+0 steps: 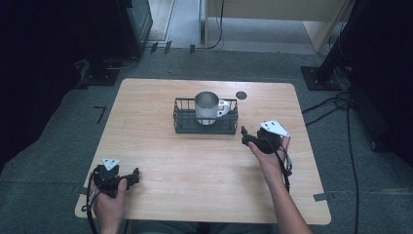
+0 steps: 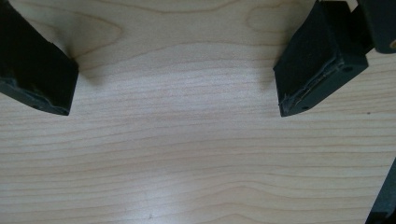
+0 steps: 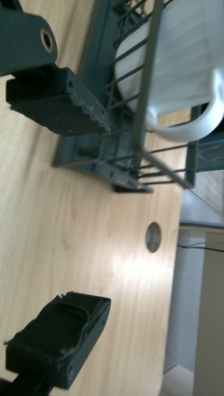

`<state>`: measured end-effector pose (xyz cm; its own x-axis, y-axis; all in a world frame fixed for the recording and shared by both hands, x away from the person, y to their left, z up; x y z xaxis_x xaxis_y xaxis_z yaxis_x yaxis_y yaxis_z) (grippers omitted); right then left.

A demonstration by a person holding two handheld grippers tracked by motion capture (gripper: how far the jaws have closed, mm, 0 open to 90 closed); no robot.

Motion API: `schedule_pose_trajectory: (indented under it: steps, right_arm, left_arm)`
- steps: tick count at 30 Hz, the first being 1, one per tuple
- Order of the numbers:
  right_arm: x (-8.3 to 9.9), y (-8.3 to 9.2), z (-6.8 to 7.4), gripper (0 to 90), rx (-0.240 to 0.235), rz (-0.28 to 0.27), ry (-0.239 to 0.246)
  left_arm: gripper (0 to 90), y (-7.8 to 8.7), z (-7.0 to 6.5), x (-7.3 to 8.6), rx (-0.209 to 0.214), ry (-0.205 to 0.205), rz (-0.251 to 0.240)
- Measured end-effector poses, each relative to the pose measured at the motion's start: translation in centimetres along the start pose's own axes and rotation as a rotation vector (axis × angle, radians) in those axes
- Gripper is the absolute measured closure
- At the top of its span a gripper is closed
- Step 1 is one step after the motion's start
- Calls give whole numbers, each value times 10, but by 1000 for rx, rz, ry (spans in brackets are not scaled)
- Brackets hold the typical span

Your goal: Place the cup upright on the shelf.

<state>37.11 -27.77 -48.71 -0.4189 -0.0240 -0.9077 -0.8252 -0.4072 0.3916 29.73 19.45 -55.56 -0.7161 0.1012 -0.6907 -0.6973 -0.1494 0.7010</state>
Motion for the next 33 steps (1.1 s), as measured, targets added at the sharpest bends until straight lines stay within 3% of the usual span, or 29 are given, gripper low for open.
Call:
schedule_pose_trajectory:
  steps: [9, 26, 33]
  right_arm:
    - [24, 14, -16, 124, 56, 43, -15]
    - [66, 47, -40, 99, 48, 112, -79]
    - [81, 64, -47, 36, 41, 142, -89]
  left_arm:
    - [0, 0, 0, 0, 0, 0, 0]
    - [0, 0, 0, 0, 0, 0, 0]
    - [0, 0, 0, 0, 0, 0, 1]
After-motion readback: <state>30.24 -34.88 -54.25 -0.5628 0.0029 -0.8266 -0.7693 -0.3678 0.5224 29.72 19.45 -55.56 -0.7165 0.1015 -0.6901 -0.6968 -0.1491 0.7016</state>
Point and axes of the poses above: each handheld gripper's, and its own axes: y roughly backward along the jaws, x roughly out of its underside, z roughly to its left, the point moved 5 cm from there along -y, roughly forward along the jaws, and after that the axes turned 13 degrees about -x, right-handed, at the moved point
